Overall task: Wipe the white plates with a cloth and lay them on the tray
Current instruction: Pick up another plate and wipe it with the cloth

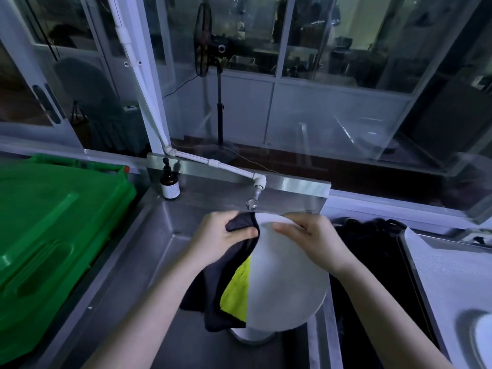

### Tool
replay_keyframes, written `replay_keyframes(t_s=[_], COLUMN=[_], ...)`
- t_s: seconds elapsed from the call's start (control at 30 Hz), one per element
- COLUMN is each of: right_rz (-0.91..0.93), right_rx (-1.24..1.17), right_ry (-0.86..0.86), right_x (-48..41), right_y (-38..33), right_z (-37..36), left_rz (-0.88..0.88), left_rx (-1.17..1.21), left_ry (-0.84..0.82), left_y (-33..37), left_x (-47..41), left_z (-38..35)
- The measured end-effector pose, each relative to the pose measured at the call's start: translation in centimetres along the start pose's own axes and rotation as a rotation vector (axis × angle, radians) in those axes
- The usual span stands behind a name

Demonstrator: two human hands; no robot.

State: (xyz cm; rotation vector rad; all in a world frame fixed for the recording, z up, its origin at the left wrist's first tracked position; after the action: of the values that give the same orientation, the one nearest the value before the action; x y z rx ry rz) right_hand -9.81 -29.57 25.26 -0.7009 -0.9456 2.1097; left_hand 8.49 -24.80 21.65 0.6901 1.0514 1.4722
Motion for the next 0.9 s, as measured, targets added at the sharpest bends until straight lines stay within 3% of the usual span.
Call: replay_keyframes(t_s=[0.13,0.23,0.3,0.4,0.57,0.67,0.83,0.9], right_rz=[-0.215,-0.347,-0.323,-0.233,0.061,0.079,-0.217,-0.197], right_rx=[-0.367,-0.512,-0.503,-0.416,0.120,0.121,-0.161,-0.119], right_ry=[0.437,0.641,0.533,0.276,0.005,0.054,0.431,0.397], right_x=[1.1,3.2,3.6,2.0,-0.9,-0.5,1.4,1.5], right_y=[2.4,4.5,4.9,4.0,-0.3,-0.1,3.5,3.1], right_z=[1.8,-0.9,-1.6,0.3,-0.1,-0.1,1.5,1.0], left_rz=[0.274,0.376,0.341,0.149,-0.088,-0.053,0.141,0.136], left_rx=[0.268,0.443,0.441,0.242,-0.017,0.011,0.216,0.196], left_ry=[0.470,0.559,0.520,0.416,0.001,-0.010,0.316,0.283], left_y=[-3.1,-4.6,-4.6,-2.9,1.2,1.0,-1.9,-1.8], left_x=[2.7,3.0,2.6,1.6,0.1,0.4,2.2,1.9], left_z=[0.5,0.0,0.6,2.2,0.0,-0.1,1.7,1.9])
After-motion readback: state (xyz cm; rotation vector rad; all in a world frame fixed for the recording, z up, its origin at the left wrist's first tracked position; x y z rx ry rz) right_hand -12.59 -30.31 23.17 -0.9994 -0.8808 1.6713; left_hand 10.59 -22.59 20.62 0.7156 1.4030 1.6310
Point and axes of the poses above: each hand's wrist, its own x-axis away from the middle knuckle, its own z-axis out of the back of the hand, y = z × x, the point moved 6 cm from there along -x, towards the middle knuckle
